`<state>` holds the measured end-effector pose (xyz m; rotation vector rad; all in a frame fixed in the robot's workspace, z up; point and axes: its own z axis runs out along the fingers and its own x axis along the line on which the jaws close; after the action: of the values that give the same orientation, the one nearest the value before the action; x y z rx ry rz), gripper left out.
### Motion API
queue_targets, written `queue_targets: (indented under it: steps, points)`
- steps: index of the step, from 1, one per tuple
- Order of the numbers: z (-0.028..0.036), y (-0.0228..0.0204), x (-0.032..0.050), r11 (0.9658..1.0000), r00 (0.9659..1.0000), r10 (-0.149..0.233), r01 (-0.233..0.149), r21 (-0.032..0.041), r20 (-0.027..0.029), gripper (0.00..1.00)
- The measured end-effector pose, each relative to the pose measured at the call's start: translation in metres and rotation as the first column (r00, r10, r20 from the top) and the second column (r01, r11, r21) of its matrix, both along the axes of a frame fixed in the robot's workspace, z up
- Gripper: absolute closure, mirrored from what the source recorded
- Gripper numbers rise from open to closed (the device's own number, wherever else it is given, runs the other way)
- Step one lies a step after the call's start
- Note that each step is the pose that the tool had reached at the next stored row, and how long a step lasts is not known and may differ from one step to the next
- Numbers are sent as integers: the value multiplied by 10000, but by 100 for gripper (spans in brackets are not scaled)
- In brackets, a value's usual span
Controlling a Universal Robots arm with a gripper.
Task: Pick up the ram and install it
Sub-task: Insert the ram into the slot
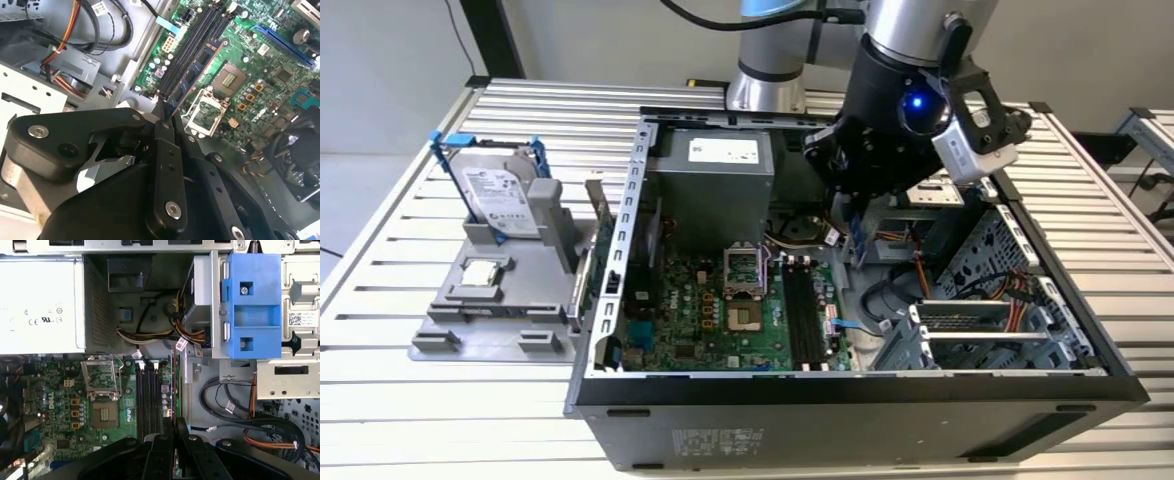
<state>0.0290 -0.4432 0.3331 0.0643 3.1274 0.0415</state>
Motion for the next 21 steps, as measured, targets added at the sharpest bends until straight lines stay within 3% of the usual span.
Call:
queue_targets:
  steps: [5, 11, 17, 21]
  points:
    - [-91, 0, 13, 9977, 9977, -685, 685, 0, -1, 100]
    - [-200, 1, 151, 9971, 9971, -758, 758, 2, 0, 100]
    - [-309, -39, 159, 9975, 9975, -707, 707, 1, -1, 100]
    - [-382, -57, 156, 9991, 9991, -434, 434, 26, -10, 100]
